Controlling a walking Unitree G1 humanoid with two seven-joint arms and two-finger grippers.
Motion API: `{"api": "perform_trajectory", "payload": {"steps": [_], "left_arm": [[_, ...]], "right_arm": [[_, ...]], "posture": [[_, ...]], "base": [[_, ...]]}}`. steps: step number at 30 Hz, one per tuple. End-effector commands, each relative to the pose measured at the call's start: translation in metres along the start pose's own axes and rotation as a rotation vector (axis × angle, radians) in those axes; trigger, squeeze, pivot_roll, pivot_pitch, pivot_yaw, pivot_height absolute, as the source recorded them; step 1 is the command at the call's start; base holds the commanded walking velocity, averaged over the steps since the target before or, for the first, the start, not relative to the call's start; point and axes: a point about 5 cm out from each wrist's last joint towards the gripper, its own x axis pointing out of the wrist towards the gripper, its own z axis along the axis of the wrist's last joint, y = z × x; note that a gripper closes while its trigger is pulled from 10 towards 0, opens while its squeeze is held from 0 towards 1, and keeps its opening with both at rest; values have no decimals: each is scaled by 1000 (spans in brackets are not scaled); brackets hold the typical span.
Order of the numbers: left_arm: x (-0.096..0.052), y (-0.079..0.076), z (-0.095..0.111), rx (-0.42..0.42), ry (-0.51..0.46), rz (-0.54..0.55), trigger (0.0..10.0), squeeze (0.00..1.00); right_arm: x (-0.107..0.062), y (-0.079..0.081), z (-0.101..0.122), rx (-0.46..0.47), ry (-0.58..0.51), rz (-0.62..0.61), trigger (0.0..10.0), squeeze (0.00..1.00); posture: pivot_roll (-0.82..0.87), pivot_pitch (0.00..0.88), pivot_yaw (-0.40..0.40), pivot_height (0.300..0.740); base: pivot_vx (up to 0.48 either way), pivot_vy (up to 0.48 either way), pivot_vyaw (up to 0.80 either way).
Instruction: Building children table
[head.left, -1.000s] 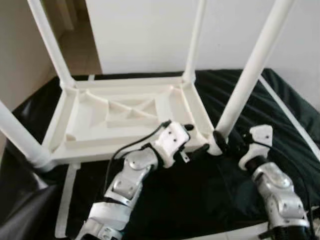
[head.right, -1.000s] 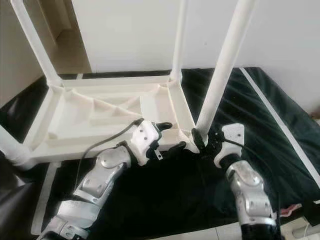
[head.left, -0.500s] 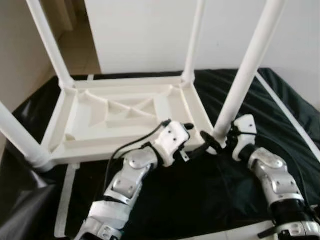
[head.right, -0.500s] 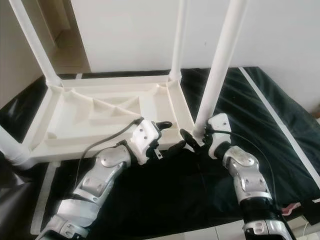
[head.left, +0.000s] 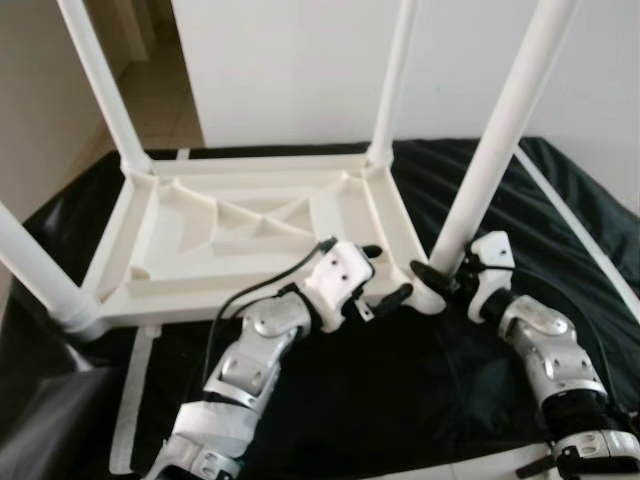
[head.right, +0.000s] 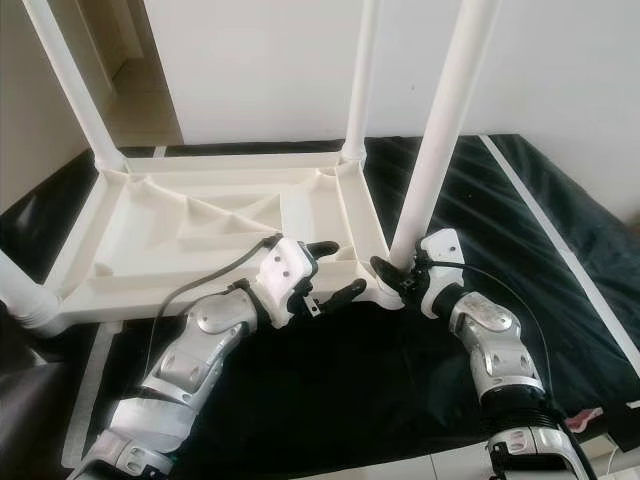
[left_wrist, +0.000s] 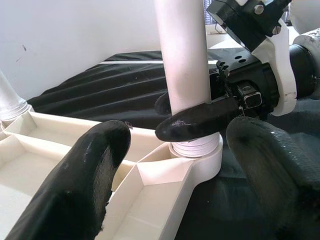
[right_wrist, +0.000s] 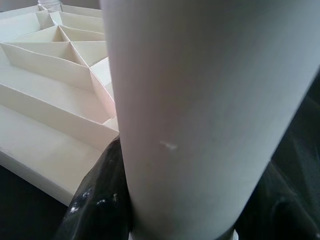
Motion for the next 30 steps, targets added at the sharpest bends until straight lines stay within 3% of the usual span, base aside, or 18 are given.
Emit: {"api": "perform_trajectory", "payload": {"steps": [1, 2, 8, 11, 26, 28, 30], "left_arm": [[0, 2, -1, -7, 3, 51, 10000, 0], [-1, 2, -1, -6, 4, 51, 10000, 0], [-2, 2, -1, -9, 5, 53, 10000, 0], [-3, 2, -1, -10, 7, 54, 10000, 0], [1, 0, 0, -21, 1, 43, 10000, 0], [1, -1, 0, -21, 0, 41, 10000, 0], [1, -1, 0, -21, 0, 41, 10000, 0]], "right_arm": [[-1, 6, -11, 6, 59, 36, 2863, 0], [-1, 5, -10, 22, 54, 24, 10000, 0], [-1, 3, -5, 46, 40, -56, 10000, 0], [0, 3, -5, 64, 52, -152, 10000, 0], [4, 31, -5, 151, 112, -511, 10000, 0], [3, 34, -5, 168, 119, -612, 10000, 0], [3, 34, -5, 168, 119, -612, 10000, 0]], "posture": [[21, 0, -42, 740], [22, 0, -38, 740], [22, 0, -36, 740], [23, 1, -35, 740], [-3, 6, -29, 740], [-5, 5, -29, 740], [-5, 5, -29, 740]], "base": [[0, 0, 0], [0, 0, 0], [0, 0, 0], [0, 0, 0], [0, 0, 0], [0, 0, 0], [0, 0, 0]]}}
